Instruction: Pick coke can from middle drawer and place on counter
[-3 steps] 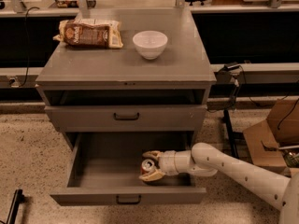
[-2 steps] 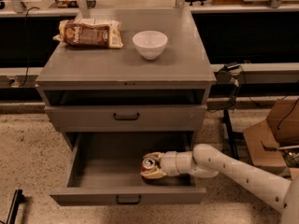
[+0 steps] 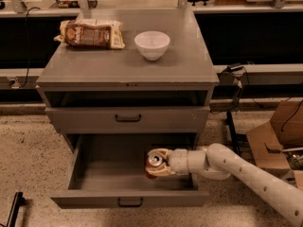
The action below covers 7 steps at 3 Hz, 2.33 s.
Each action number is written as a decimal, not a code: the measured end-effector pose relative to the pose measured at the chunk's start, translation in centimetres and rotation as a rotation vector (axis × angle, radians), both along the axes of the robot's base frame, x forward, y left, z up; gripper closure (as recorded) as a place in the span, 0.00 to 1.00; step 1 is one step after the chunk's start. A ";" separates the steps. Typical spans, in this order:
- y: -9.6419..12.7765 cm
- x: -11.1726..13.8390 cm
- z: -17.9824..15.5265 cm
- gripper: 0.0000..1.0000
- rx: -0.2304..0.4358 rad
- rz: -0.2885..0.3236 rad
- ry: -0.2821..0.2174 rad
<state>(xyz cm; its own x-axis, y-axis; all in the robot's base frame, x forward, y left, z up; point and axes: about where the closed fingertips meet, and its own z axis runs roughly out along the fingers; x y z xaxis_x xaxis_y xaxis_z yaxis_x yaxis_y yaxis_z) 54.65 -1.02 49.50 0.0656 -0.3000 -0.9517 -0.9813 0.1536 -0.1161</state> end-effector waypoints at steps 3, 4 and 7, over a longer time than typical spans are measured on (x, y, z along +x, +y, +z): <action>-2.7 -6.0 15.8 1.00 0.010 0.144 -0.117; -4.1 -5.8 20.5 1.00 -0.018 0.174 -0.128; -6.6 0.4 39.9 1.00 -0.154 0.200 -0.109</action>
Offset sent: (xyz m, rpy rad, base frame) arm -0.0768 -0.0386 0.1824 0.0238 -0.1445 0.1468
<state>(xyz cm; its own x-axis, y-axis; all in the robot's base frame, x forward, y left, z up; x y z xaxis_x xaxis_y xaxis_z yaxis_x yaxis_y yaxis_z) 55.06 -7.66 89.36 0.2380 -0.4112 -0.8799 -0.9707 -0.0698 -0.2299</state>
